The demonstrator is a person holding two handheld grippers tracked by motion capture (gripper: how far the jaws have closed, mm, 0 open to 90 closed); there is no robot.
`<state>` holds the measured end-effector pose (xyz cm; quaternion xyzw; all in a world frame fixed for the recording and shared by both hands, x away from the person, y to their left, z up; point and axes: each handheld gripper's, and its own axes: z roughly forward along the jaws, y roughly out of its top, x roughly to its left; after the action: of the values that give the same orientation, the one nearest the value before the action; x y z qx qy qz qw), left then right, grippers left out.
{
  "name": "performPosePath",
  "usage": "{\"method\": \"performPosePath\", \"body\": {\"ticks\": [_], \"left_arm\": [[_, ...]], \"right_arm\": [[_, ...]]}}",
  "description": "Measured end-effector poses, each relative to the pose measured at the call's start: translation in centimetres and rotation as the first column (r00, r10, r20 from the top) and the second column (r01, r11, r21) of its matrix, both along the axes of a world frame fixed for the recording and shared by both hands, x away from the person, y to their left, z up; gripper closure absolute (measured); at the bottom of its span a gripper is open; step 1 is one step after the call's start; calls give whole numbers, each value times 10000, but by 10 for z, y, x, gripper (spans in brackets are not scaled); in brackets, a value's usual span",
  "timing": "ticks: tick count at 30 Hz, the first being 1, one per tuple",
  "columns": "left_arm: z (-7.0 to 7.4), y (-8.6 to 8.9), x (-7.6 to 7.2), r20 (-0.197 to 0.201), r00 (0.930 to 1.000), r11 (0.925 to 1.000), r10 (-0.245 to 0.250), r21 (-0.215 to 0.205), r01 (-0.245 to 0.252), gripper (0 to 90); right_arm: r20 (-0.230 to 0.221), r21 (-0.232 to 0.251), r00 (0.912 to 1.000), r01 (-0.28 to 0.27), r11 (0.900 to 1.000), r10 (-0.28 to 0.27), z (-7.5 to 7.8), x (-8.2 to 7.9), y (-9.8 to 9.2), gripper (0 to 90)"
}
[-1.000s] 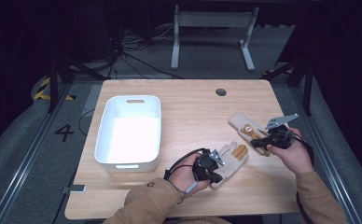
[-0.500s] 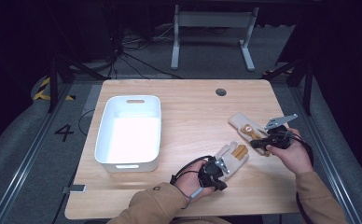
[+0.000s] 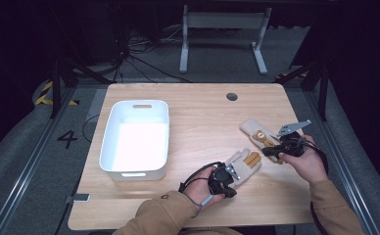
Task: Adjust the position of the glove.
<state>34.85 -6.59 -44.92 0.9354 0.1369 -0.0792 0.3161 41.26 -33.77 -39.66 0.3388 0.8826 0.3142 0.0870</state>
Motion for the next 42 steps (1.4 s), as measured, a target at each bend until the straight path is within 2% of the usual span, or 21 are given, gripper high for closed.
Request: {"method": "performPosePath", "body": {"ticks": [12, 17, 22, 27, 32, 34, 37, 40, 42], "left_arm": [[1, 12, 13, 208, 9973, 9971, 706, 274, -711, 900], [0, 19, 20, 300, 9932, 9932, 1121, 288, -1130, 900], [-2, 24, 26, 321, 9912, 9913, 1284, 254, -1292, 891], [-2, 31, 33, 401, 9857, 9859, 1634, 285, -1646, 894], [-1, 33, 35, 382, 9841, 9845, 1732, 201, -1740, 886], [1, 34, 34, 311, 9845, 9847, 1727, 195, -1734, 851], [8, 36, 33, 405, 9867, 9872, 1574, 197, -1583, 814], [17, 41, 33, 455, 9842, 9853, 1709, -33, -1709, 746], [22, 45, 34, 493, 9799, 9811, 1934, -211, -1925, 735]], "right_arm": [[5, 8, 10000, -5, 10000, 5, 0, 0, 0, 886], [-26, -12, 10000, 17, 10000, -17, 0, 0, 0, 887], [-37, 14, 10000, 32, 10000, -32, -1, 0, -1, 887], [-67, -15, 10000, 51, 10000, -51, -1, 0, -1, 888], [-27, -2, 10000, 39, 10000, -39, -2, 0, -2, 888], [-26, 9, 9999, 97, 10000, -97, -2, -1, -4, 887], [26, 40, 9999, 158, 9999, -158, -1, -1, -6, 885], [128, 102, 9995, 281, 9996, -283, -1, -3, -9, 884], [207, 105, 9992, 338, 9994, -340, 0, -3, -9, 883]]}}
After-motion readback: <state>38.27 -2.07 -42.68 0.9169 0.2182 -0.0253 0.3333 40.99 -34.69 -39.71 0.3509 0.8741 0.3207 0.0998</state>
